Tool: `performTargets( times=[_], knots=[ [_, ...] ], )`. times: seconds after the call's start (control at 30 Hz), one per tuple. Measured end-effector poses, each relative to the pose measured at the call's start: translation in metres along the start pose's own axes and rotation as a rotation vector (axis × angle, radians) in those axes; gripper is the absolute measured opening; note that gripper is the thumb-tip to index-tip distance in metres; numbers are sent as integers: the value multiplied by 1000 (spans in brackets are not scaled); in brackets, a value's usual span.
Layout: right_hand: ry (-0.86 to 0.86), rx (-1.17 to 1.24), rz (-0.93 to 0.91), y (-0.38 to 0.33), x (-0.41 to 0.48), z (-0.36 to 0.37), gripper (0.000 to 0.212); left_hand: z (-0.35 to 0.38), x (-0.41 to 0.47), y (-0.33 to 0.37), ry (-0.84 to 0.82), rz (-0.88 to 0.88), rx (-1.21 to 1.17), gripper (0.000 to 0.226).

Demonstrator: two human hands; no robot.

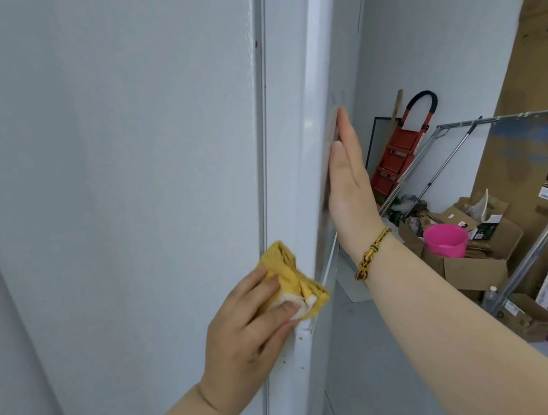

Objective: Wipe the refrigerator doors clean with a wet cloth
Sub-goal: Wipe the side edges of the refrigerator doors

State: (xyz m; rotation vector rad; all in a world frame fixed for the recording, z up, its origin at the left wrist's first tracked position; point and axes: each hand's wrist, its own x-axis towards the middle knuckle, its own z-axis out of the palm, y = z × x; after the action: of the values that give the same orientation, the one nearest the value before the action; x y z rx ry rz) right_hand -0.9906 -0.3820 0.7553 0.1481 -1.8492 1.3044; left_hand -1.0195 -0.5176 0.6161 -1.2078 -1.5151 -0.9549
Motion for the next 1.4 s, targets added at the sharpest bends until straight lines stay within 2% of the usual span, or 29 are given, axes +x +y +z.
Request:
performTargets(
  times=[0.2, 0.37, 0.47, 0.63, 0.77, 0.9, 1.03, 1.2, 1.3, 1.4],
  knots=[
    [33, 22, -5, 0, -1, 2, 44, -3, 33, -4, 61, 34, -9, 10],
    [44, 30, -13, 1, -2, 3, 44, -1, 2, 6, 10, 33, 70, 12],
    [41, 41, 0, -1, -3, 6, 44, -10, 15, 3, -10, 65, 87, 15],
    [87, 130, -11, -4, -2, 9, 41, -19, 104, -6, 128, 50, 93, 13],
    [72, 121, -12, -4, -5, 7, 37, -35, 191, -10, 205, -57, 130, 27],
    [38, 98, -11, -6, -4, 4, 35, -48, 241, -1, 276, -134, 88, 28],
    [18, 95, 8, -8, -5, 1, 36, -41, 219, 4, 303, -124, 143, 26],
    [11, 96, 34, -10, -5, 1, 43, -30, 148, 7, 199, -95, 179, 21],
    [-9, 78, 44, -10, -5, 0, 43, -37, 174, 1, 188, -115, 172, 18],
    [-30, 55, 44, -8, -5, -3, 44, -40, 203, 0, 225, -159, 181, 28]
  ],
)
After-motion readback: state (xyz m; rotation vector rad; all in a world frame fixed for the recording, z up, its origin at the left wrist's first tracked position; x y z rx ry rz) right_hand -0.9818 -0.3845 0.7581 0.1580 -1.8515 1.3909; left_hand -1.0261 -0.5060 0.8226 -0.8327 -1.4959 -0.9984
